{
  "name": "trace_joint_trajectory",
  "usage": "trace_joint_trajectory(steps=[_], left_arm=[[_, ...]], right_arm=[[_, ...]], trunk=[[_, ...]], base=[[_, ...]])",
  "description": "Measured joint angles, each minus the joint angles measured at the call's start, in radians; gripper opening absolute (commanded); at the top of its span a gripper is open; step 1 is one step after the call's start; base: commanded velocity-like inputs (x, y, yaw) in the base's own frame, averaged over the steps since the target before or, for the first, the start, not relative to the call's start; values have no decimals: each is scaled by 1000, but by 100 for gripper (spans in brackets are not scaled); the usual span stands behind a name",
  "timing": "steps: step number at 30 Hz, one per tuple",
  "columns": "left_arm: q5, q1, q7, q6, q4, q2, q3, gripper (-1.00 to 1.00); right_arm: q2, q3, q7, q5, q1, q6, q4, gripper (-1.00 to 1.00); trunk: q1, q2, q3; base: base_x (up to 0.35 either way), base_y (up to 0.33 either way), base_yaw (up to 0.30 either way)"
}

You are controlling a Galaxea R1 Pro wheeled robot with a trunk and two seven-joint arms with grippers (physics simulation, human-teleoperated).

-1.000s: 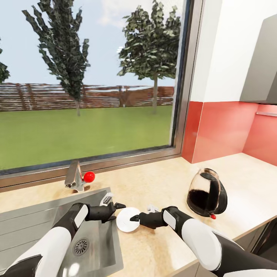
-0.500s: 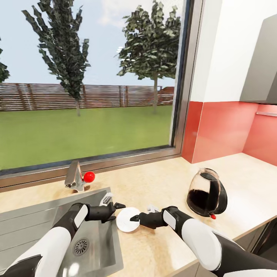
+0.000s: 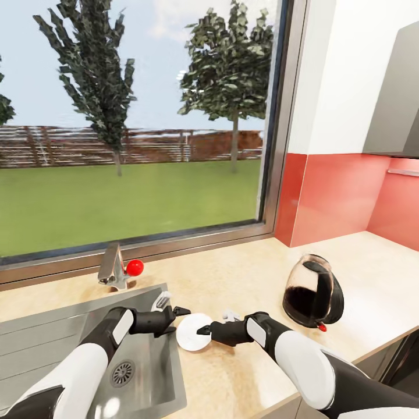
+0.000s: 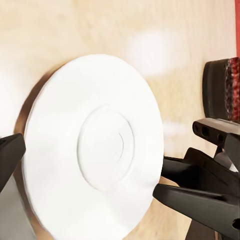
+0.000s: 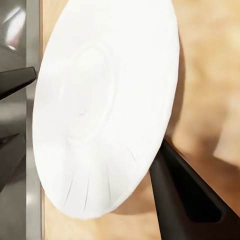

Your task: Set up a coffee station on the kitchen countertop: keep the coffee maker on the countertop, move the bottle of coffee from the kitchen shelf to the counter next to the coffee maker, place a paper coffee filter on top of the coffee maker, put the saucer next to the coffee maker with the coffee cup on the saucer, and place the electric kettle next to the coffee maker.

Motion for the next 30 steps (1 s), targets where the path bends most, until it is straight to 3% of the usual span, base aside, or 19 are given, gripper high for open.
trace_joint_trajectory(steps=[30], left_arm=[[2, 0, 0, 0, 1, -9, 0, 100]], right_arm=[[0, 2, 1, 0, 0, 1, -1, 100]], trunk=[[0, 0, 0]], base=[[0, 0, 0]])
